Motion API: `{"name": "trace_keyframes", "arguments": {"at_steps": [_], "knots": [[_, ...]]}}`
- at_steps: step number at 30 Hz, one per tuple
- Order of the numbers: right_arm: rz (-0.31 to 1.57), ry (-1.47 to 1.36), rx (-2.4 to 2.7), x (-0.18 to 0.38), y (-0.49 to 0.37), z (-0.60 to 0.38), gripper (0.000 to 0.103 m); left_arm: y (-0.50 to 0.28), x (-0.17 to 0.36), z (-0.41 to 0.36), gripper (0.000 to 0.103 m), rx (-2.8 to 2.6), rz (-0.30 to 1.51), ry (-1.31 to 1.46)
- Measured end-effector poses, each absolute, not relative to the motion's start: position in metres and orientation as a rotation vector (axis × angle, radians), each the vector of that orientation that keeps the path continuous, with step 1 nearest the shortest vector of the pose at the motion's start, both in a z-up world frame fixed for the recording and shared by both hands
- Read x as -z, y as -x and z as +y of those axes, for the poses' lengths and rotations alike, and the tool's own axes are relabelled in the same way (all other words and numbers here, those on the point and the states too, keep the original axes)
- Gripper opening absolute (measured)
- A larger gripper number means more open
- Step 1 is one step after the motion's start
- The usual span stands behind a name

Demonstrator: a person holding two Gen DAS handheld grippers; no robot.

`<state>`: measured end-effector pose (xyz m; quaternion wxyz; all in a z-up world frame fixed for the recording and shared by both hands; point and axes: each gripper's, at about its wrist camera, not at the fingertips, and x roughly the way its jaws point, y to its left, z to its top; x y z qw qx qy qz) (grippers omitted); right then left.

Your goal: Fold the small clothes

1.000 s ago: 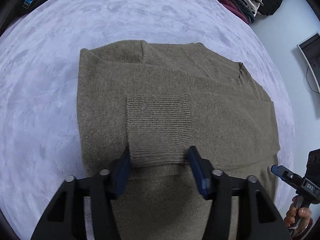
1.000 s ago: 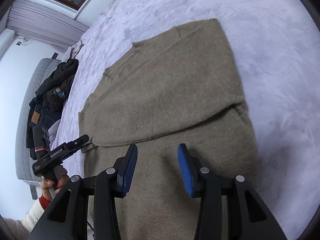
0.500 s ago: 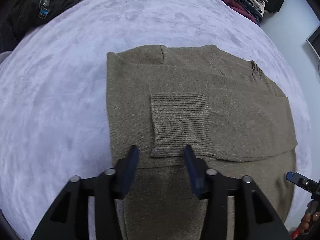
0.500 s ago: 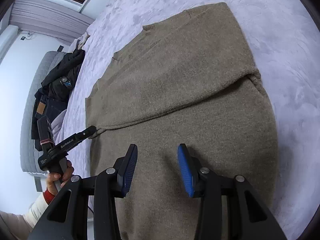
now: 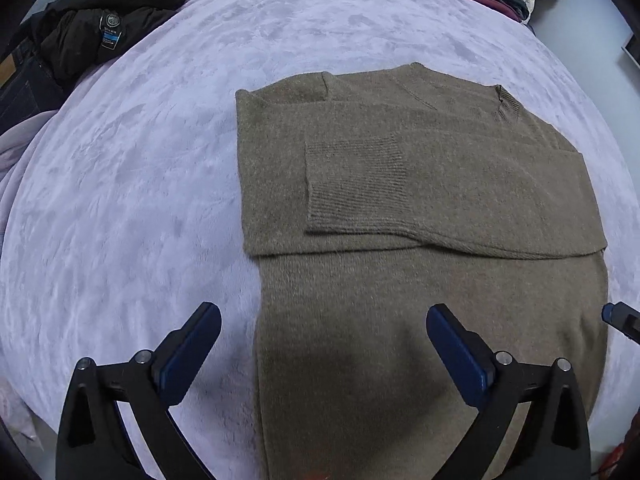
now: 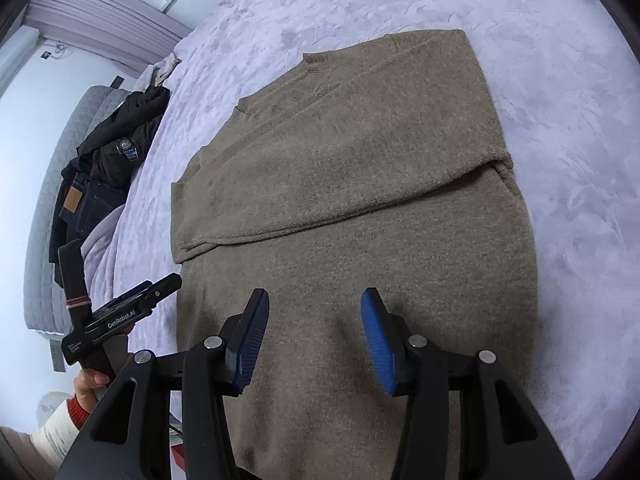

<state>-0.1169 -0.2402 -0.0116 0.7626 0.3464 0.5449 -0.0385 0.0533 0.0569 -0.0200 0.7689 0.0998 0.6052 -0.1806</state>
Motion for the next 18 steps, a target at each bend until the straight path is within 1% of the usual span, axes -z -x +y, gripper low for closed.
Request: {"name": "trace_keyframes", "arguments": {"at_steps": [2,3,6,11,14,18], "knots": [[1.188,-0.735,0.097,0.005,0.118,-0.239,0.057,-0.047,0.017,0.056,0.103,0.379,1.333,-0.230],[1.193,-0.723,0.108,0.002,0.119,-0.238,0.061,-0.043,0.016,0.056,0.103,0.372,1.344,-0.246],[1.210,-0.656,0.156,-0.007,0.122,-0.235,0.081,-0.034,0.012,0.058,0.103,0.367,1.359,-0.265],[1.265,-0.505,0.230,-0.023,0.130,-0.226,0.082,-0.028,0.003,0.068,0.103,0.343,1.392,-0.248],[1.282,-0.568,0.217,-0.029,0.139,-0.228,0.082,-0.046,0.005,0.074,0.103,0.283,1.382,-0.222],[1.285,-0.595,0.233,-0.035,0.151,-0.228,0.082,-0.090,0.019,0.077,0.103,0.213,1.358,-0.107]]}}
